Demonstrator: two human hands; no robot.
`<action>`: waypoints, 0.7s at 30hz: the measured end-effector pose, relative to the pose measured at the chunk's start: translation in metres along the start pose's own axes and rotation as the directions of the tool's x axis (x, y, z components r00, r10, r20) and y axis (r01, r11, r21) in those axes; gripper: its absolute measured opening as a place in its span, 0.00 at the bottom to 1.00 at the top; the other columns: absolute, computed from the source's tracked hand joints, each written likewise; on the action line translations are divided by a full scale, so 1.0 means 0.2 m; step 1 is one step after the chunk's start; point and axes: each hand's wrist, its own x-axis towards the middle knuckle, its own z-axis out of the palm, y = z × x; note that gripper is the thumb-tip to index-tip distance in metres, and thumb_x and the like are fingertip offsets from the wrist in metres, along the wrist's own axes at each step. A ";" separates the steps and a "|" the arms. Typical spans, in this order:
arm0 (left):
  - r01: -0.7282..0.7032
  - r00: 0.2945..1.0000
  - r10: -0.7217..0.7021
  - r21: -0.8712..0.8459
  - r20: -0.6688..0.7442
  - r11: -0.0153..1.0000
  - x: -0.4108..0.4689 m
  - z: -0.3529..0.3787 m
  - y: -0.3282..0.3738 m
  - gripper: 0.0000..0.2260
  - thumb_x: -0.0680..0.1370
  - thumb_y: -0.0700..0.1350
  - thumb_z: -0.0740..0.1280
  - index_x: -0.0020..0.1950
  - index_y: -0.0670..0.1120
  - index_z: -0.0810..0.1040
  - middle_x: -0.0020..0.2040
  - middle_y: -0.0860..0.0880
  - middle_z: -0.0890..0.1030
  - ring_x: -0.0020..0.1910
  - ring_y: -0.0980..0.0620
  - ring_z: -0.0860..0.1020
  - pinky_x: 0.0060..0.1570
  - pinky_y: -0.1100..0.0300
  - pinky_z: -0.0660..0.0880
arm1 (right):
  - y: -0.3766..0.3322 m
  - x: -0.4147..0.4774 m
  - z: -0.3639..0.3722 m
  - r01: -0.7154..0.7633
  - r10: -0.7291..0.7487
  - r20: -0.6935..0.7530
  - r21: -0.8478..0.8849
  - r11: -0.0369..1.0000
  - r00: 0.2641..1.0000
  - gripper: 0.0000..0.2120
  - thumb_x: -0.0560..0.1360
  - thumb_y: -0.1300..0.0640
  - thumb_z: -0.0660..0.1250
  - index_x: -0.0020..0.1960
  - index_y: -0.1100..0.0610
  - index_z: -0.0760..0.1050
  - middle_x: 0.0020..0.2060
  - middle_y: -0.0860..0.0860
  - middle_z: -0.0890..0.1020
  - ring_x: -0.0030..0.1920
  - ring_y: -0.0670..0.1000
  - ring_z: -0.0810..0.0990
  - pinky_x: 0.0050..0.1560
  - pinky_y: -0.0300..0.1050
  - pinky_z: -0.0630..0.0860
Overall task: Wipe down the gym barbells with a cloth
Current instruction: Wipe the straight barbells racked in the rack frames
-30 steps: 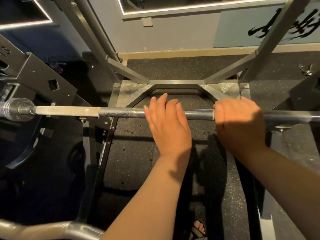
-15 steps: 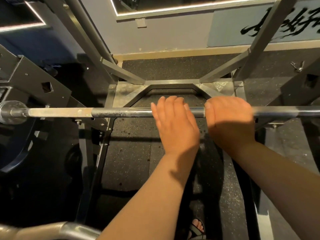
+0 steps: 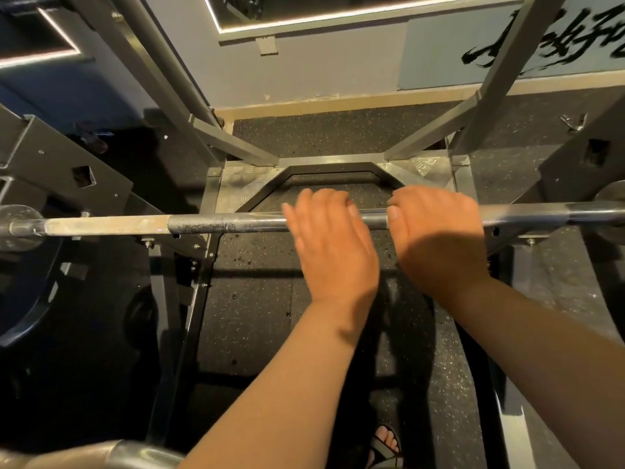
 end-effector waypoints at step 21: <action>-0.128 0.988 0.115 0.134 0.100 0.983 0.04 -0.10 -0.14 0.18 0.87 0.51 0.50 0.66 0.47 0.75 0.65 0.49 0.77 0.72 0.45 0.70 0.80 0.43 0.49 | 0.01 -0.03 0.00 0.044 -0.044 -0.116 -0.007 0.999 0.992 0.16 0.86 0.53 0.53 0.51 0.57 0.78 0.45 0.54 0.80 0.42 0.55 0.75 0.45 0.49 0.66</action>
